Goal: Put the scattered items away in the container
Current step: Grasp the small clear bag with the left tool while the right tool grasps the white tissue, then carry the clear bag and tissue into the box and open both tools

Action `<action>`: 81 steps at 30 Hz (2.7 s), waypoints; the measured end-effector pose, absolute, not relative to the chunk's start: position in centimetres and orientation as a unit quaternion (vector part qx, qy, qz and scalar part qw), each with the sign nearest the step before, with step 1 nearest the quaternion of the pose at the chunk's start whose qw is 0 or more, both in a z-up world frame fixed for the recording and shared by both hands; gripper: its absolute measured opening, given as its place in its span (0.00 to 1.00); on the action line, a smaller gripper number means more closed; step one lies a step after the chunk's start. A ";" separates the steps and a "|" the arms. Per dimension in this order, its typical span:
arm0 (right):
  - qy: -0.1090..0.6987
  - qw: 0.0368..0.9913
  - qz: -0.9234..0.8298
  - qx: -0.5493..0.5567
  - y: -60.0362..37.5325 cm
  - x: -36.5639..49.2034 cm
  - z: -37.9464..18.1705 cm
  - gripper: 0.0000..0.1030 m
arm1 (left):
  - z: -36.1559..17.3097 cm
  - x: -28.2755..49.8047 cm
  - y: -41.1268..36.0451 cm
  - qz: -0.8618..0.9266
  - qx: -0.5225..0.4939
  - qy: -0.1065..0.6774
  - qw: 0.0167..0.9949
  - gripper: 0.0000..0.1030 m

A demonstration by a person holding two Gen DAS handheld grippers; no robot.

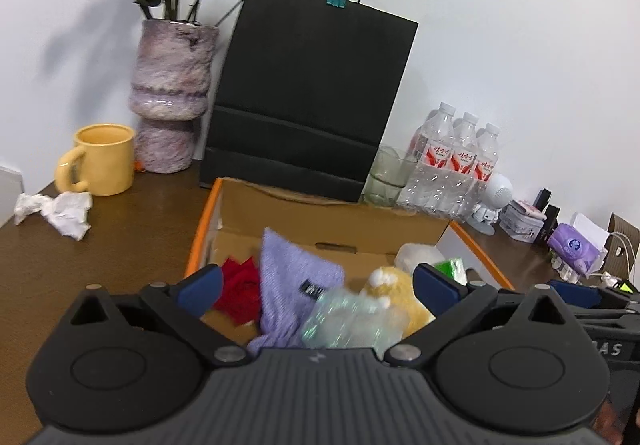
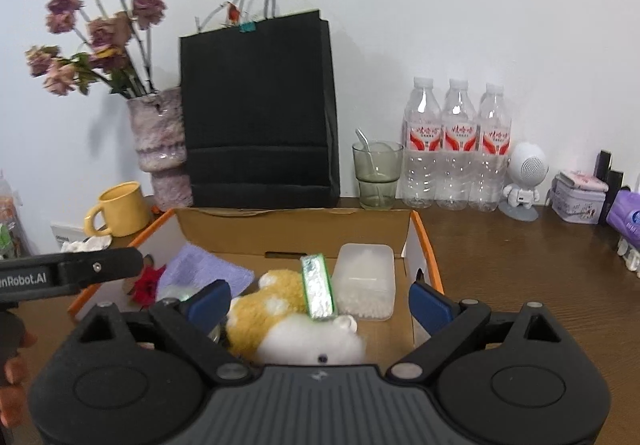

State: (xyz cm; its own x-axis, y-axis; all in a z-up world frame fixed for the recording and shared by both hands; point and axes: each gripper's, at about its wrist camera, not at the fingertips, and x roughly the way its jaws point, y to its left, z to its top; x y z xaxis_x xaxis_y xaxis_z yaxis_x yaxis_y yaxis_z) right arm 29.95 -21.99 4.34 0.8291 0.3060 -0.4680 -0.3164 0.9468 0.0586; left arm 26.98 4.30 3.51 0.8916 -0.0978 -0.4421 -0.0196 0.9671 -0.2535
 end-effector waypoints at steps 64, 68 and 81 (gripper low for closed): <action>0.262 0.928 0.260 -0.046 -16.4 22.4 -2.7 0.23 | -2.9 19.9 3.6 -0.064 -0.044 0.289 0.954 0.06; 0.250 0.931 0.262 -0.045 -16.6 21.9 -1.8 0.23 | -2.0 19.4 3.8 -0.068 -0.056 0.273 0.958 0.06; 0.186 0.949 0.251 -0.033 -18.1 22.7 4.1 0.23 | 4.6 20.0 3.2 -0.074 -0.061 0.191 0.977 0.06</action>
